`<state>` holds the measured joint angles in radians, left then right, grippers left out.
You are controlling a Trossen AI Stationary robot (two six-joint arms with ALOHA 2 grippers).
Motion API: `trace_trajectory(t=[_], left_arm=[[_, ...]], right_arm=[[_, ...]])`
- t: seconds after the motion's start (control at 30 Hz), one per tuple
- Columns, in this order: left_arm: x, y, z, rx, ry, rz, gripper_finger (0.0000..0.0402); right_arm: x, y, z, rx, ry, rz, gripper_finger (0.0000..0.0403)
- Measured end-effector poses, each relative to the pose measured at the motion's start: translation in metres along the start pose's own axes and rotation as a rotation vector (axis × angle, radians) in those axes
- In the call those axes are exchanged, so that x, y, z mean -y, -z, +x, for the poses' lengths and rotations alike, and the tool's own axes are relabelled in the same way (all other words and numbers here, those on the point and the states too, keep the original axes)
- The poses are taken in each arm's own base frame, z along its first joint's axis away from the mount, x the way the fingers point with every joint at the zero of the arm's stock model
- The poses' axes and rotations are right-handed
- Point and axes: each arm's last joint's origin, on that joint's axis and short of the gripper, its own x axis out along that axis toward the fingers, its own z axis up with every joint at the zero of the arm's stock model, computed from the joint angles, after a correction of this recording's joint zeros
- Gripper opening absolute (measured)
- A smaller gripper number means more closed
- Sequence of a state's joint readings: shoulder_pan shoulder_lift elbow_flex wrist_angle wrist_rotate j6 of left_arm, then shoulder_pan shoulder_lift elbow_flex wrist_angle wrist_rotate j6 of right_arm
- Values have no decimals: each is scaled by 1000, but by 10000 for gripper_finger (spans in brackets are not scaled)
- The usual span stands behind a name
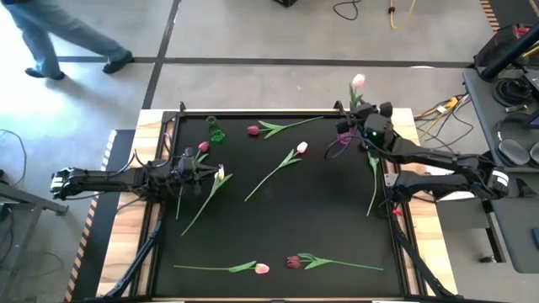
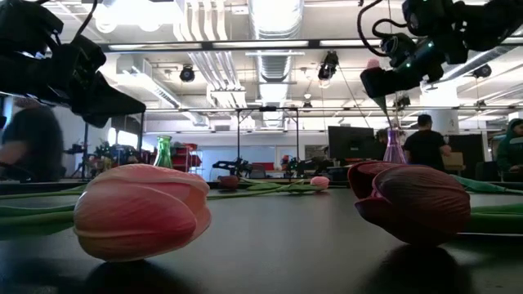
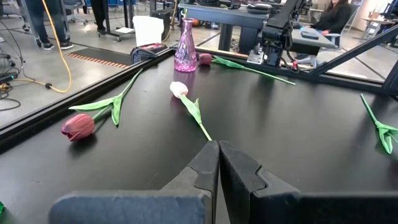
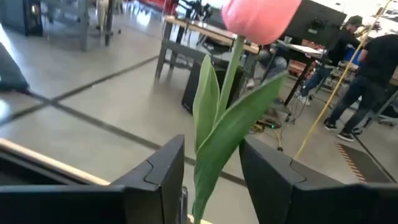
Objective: Sort flowers into vase by color
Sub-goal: Put the red flower into the green vase
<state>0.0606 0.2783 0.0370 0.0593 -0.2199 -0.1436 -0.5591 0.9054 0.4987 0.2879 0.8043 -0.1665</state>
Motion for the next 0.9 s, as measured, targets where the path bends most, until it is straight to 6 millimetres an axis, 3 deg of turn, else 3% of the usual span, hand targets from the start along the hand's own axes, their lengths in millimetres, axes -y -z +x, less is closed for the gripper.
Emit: trace_trajectory(t=[0.67,0.9], left_arm=[[0,-3,0,27,-2,-6,0],[0,-2,0,26,-2,-6,0]], right_arm=[[15,-19,-12,-162,-20,-92,162],[27,-28,-24,-206,-35,-122,148]])
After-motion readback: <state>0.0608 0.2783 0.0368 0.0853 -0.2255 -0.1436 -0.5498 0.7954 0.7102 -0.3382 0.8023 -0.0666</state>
